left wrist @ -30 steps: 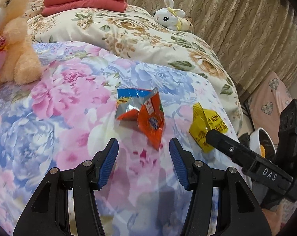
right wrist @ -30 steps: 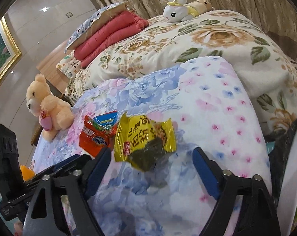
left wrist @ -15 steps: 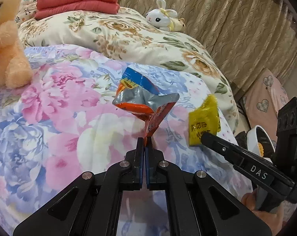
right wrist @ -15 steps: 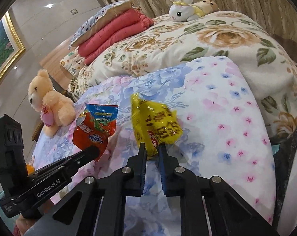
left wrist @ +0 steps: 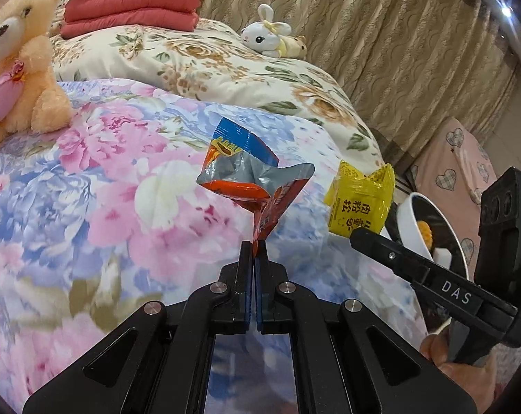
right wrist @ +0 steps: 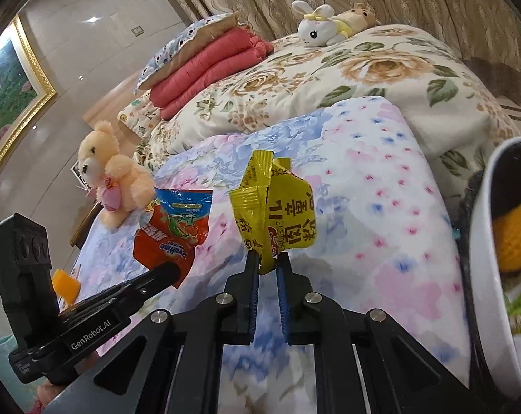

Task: Collect trash
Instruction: 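Carry the red-blue wrapper and yellow bag over the trash bin, then lower both tools into the bin and open them to release the wrappers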

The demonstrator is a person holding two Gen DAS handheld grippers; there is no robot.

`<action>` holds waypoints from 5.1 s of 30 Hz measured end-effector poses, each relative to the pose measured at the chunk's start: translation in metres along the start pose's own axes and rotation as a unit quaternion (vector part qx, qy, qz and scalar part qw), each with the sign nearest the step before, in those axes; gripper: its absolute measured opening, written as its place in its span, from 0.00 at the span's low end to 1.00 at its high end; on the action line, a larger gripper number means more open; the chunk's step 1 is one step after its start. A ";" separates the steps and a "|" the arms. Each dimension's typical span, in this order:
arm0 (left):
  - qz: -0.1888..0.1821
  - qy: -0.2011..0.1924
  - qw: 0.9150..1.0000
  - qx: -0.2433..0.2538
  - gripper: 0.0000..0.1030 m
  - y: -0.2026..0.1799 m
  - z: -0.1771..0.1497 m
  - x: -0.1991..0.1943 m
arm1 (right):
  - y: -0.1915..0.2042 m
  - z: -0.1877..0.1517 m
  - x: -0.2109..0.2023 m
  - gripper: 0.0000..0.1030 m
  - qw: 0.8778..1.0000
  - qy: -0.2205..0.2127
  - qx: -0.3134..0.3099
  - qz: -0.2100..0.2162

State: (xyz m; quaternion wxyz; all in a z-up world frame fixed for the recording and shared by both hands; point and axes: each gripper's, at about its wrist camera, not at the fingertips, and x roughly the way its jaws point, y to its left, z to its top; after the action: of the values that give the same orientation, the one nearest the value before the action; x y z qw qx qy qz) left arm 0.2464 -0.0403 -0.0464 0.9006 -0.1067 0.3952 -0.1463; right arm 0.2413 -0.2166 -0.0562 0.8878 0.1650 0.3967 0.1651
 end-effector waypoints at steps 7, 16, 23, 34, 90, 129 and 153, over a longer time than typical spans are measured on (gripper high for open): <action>-0.002 0.000 1.000 0.017 0.01 -0.017 -0.015 -0.016 | 0.000 -0.016 -0.025 0.10 1.000 -0.009 0.009 0.000; -0.009 0.002 1.000 0.027 0.01 -0.033 -0.032 -0.028 | 0.000 -0.034 -0.054 0.10 1.000 -0.020 0.013 -0.002; -0.013 -0.003 0.999 0.043 0.01 -0.046 -0.036 -0.037 | -0.004 -0.047 -0.069 0.10 0.999 -0.026 0.022 -0.013; -0.027 -0.008 0.997 0.073 0.01 -0.077 -0.041 -0.046 | -0.013 -0.054 -0.097 0.10 0.998 -0.049 0.029 -0.020; -0.087 0.024 0.980 0.179 0.01 -0.213 -0.046 -0.007 | -0.119 -0.055 -0.180 0.10 0.983 -0.105 0.109 -0.099; -0.079 0.037 0.977 0.194 0.01 -0.241 -0.036 0.022 | -0.143 -0.039 -0.177 0.11 0.982 -0.100 0.116 -0.110; -0.076 0.044 0.977 0.197 0.01 -0.246 -0.029 0.039 | -0.155 -0.029 -0.165 0.10 0.982 -0.094 0.119 -0.113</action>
State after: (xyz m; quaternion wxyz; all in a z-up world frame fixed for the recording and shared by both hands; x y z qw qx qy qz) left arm 0.2054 -0.2863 -0.0164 0.8719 0.0492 0.3886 -0.2939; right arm 0.1405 -0.4197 -0.0328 0.9079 0.2382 0.3448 -0.0011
